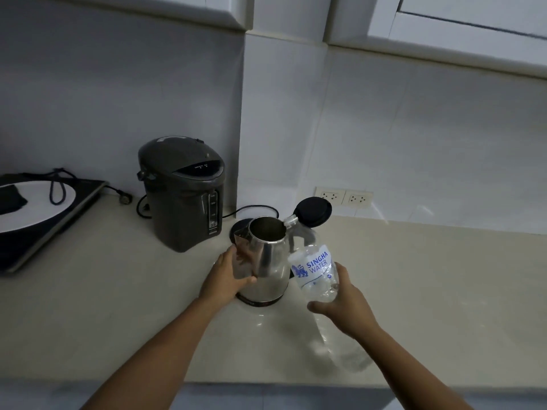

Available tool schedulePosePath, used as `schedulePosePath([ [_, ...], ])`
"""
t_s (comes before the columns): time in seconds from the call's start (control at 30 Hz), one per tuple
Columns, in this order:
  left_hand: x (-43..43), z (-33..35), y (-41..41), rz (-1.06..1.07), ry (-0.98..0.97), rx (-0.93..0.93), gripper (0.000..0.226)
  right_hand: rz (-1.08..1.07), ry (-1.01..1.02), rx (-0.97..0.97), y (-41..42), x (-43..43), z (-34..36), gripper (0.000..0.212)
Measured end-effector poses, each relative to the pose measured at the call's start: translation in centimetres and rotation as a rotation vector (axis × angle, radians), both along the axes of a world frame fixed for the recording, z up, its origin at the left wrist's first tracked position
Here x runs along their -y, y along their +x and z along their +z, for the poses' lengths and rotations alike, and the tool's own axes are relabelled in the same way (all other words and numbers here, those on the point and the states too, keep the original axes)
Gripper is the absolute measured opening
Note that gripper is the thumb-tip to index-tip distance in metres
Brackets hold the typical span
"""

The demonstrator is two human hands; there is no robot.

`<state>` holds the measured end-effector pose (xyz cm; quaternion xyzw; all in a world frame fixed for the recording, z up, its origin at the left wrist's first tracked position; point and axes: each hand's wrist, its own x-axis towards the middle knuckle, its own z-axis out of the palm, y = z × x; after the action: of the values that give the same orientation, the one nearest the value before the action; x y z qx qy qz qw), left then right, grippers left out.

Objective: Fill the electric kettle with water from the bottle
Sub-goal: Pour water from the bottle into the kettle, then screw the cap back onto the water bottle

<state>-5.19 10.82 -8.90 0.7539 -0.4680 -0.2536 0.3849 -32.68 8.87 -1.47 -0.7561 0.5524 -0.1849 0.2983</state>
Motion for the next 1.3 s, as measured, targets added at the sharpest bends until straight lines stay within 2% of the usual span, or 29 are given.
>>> schedulePosePath([
  [0.17, -2.4, -2.4, 3.0, -0.100, 0.295, 0.378, 0.057, 0.030, 0.033, 0.242, 2.0, -1.6, -0.7, 0.085],
  [0.3, -4.2, -4.3, 4.6, -0.157, 0.432, 0.497, 0.050, 0.058, 0.094, 0.348, 4.5, -2.5, -1.0, 0.084],
  [0.43, -5.5, -4.9, 5.8, -0.148, 0.459, 0.531, 0.036, 0.099, 0.138, 0.396, 7.6, -3.0, -1.4, 0.082],
  [0.53, -6.2, -4.0, 7.3, -0.105, 0.416, 0.458, 0.030, 0.134, 0.157, 0.443, 10.4, -3.2, -1.7, 0.079],
  [0.7, -6.5, 1.5, 12.2, 0.045, 0.226, 0.308, 0.035, 0.201, 0.130, 0.511, 16.3, -3.5, -1.8, 0.083],
  [0.97, -6.8, 10.9, 18.9, 0.164, -0.062, 0.334, 0.036, 0.279, 0.101, 0.526, 27.3, -2.2, -2.7, 0.076],
  [1.2, -7.0, 13.2, 21.9, 0.197, -0.167, 0.317, 0.033, 0.228, 0.125, 0.545, 33.6, -0.3, -4.4, 0.074],
  [1.3, -6.7, 13.8, 22.3, 0.205, -0.212, 0.316, 0.031, 0.247, 0.140, 0.516, 35.2, 0.8, -4.6, 0.080],
])
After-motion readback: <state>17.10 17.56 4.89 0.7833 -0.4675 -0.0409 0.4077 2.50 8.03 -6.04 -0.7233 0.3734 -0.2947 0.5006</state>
